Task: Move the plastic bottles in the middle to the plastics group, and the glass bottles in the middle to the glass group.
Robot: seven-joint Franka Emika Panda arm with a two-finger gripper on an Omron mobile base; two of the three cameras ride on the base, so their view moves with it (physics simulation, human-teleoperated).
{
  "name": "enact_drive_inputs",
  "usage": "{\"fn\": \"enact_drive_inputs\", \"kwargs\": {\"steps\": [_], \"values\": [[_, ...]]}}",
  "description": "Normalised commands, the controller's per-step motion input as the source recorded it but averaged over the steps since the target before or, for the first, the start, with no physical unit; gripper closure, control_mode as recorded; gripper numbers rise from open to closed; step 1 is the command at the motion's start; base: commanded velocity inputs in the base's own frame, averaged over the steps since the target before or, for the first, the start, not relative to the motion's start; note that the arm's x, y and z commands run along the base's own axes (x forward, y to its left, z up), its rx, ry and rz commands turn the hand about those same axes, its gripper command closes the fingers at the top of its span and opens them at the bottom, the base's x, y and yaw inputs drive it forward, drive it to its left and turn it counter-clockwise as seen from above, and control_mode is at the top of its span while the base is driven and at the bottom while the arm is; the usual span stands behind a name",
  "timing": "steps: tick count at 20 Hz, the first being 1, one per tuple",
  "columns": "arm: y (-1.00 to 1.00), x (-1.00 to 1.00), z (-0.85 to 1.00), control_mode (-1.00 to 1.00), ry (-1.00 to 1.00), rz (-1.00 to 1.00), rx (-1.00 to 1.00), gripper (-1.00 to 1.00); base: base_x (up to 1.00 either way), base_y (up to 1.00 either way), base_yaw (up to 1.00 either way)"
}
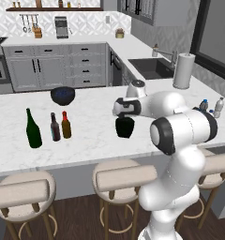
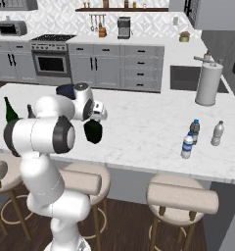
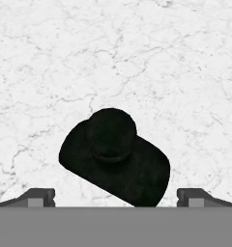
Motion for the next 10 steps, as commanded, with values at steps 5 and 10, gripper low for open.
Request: {"fn": "enact_drive_inputs", "kwargs": {"steps": [5, 10], "values": [[0.00, 0.07, -0.05, -1.00, 0.00, 0.00, 0.00, -1.00, 0.00, 0.00, 0.00], [0.00, 0.03, -0.11, -1.00, 0.00, 0.00, 0.00, -1.00, 0.00, 0.00, 0.00]]}}
